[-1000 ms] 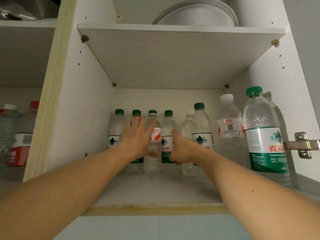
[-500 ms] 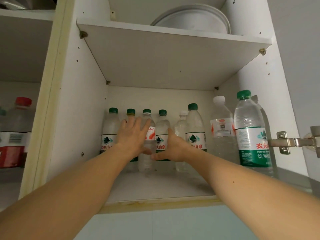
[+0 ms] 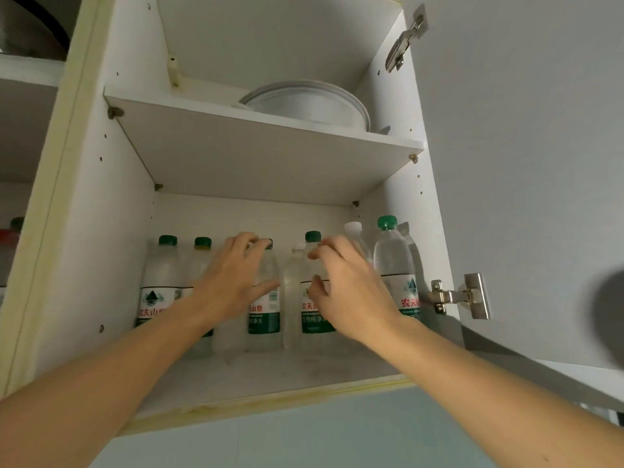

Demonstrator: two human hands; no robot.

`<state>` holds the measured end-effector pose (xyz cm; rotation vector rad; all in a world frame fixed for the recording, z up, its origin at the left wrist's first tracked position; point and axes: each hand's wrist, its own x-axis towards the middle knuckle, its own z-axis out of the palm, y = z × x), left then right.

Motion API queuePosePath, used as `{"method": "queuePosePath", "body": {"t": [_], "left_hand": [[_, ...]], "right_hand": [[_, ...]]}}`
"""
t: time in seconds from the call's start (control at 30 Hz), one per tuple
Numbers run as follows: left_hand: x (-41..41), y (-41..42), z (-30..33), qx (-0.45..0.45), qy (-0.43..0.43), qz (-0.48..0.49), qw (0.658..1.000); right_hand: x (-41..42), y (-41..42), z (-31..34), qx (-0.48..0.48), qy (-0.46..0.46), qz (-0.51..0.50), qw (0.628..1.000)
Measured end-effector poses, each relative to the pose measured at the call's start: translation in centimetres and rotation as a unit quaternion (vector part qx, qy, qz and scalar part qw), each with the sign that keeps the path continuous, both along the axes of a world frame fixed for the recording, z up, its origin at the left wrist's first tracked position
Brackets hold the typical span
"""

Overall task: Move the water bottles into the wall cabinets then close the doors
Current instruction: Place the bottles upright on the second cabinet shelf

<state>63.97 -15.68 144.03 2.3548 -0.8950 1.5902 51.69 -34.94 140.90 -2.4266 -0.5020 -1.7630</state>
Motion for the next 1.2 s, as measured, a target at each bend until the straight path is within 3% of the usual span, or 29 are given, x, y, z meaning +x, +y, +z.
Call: {"method": "queuePosePath", "body": {"t": [0.1,0.27,0.43,0.53,0.63,0.97,1.1,1.2], "left_hand": [[-3.1,-4.3,0.3,-0.029,0.063,-0.131,0.989],[-5.8,-10.7,-0.4,-0.032,0.187,-0.227,0.955],[-5.2,-13.5,-1.5,-0.141,0.340,-0.312,0.876],[-4.7,-14.1,-1.9,-0.183,0.417,-0.330,0.827],[-4.6,-14.8,-2.5,-0.180,0.456,-0.330,0.807],[-6.0,-13.0,-2.9,-0.170,0.443,-0.310,0.824],[-6.9,-11.4,-3.4,-0.176,0.420,-0.281,0.844],[-8.0,-10.2,-4.1,-0.172,0.385,-0.254,0.870]], "right_hand": [[-2.3,-2.7,-0.4,0.043,-0.052,-0.046,0.997],[-3.0,-5.1,-2.9,0.069,-0.011,-0.078,0.995],[-2.5,-6.6,-5.5,0.194,0.065,-0.039,0.978],[-1.9,-6.9,-6.9,0.206,0.072,-0.057,0.974],[-1.5,-6.9,-7.6,0.219,0.060,-0.050,0.973],[-1.6,-6.9,-7.5,0.235,0.031,-0.036,0.971],[-2.3,-7.1,-6.9,0.267,0.089,0.009,0.959],[-2.8,-7.7,-5.2,0.299,0.187,0.054,0.934]]}}
